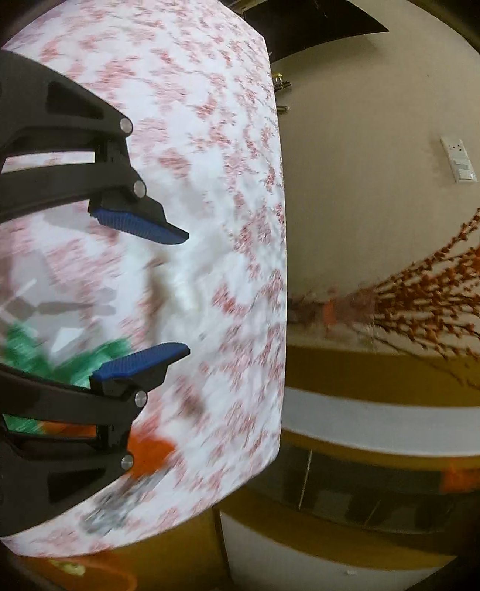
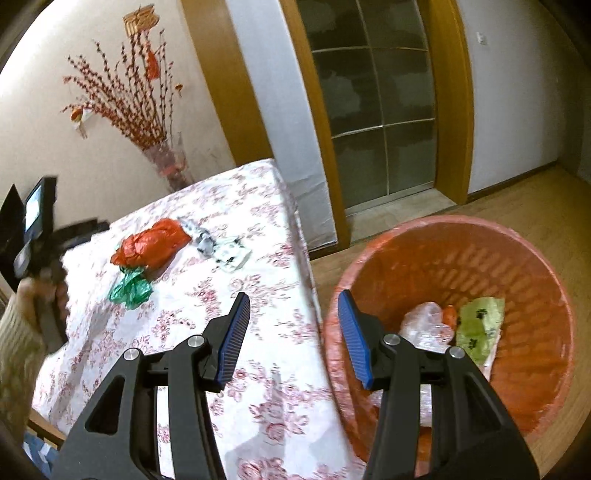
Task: Collect trash
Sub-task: 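Grasp the clear plastic bag with the left gripper while the right grasps the silver wrapper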
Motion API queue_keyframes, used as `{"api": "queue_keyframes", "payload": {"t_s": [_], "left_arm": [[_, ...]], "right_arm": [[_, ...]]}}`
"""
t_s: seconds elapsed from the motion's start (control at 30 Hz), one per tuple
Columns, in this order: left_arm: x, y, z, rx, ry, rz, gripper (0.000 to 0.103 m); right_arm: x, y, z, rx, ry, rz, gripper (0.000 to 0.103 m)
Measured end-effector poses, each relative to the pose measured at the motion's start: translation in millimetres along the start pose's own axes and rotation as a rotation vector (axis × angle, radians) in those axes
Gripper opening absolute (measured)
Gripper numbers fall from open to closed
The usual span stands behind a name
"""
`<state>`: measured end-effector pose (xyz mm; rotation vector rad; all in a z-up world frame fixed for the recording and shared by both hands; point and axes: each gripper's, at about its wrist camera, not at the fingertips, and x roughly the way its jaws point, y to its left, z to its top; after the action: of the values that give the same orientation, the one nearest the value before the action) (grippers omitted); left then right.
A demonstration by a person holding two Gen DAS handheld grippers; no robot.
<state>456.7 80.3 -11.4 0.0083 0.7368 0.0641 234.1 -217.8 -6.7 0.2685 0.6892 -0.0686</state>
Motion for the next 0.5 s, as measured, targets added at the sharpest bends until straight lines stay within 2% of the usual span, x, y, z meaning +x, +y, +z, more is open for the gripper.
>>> {"api": "queue_keyframes", "payload": {"t_s": [0.13,0.23,0.4,0.5], "left_arm": [[41.7,0.9,9.0,0.024,0.055,0.04,0.055],[69.1,6.1,5.4,-0.008,0.107,0.013,0.055],[79.5,6.9,0.0,-0.016,0.138,-0.044,0.054],[81.2,8.5,-0.4,-0.029,0.151,-0.08,0.045]], "right_arm": [[10.3,7.3,1.3,-0.013,0.021,0.013,0.05],[17.8,13.5,2.0,-0.024,0.035,0.026,0.05],[32.1,28.3,6.0,-0.051,0.048,0.051,0.05],[41.4,37.8,13.5,-0.051,0.05,0.079,0.05]]}}
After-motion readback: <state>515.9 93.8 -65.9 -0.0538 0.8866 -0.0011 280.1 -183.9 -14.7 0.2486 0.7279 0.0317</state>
